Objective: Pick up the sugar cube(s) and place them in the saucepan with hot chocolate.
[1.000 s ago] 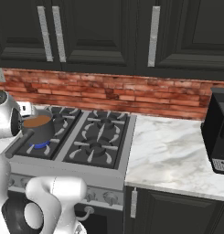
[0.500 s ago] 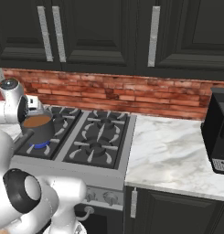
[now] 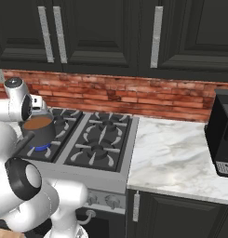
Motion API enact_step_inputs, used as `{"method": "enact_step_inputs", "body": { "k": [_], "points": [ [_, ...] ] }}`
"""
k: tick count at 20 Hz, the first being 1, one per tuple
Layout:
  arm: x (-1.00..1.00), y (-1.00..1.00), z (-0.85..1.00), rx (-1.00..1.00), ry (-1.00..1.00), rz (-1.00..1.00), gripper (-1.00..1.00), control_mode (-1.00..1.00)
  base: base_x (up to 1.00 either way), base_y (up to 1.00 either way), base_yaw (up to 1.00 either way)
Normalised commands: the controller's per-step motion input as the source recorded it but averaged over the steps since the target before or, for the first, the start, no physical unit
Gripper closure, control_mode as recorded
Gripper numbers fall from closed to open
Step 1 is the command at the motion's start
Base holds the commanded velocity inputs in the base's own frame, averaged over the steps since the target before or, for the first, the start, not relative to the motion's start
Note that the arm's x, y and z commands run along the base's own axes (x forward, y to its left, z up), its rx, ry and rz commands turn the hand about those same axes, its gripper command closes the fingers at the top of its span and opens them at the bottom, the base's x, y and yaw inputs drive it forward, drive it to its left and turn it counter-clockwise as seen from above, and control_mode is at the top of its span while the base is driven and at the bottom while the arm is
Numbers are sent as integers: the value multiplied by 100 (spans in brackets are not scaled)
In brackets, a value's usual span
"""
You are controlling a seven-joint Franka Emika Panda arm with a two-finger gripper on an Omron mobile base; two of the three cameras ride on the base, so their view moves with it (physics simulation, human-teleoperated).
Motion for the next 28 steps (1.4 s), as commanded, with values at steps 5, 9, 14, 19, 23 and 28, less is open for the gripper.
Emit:
{"method": "enact_step_inputs", "body": {
  "k": [5, 9, 14, 19, 23, 28],
  "points": [
    [1, 0, -6, 0, 0, 0, 100, -100, 0, 0, 0],
    [6, 0, -9, 0, 0, 0, 100, -100, 0, 0, 0],
    [6, 0, -4, 0, 0, 0, 100, -100, 0, 0, 0],
    [5, 0, -1, 0, 0, 0, 100, -100, 0, 0, 0],
    [7, 0, -3, 0, 0, 0, 100, -100, 0, 0, 0],
    [14, 0, -1, 0, 2, 0, 100, -100, 0, 0, 0]
  ]
}}
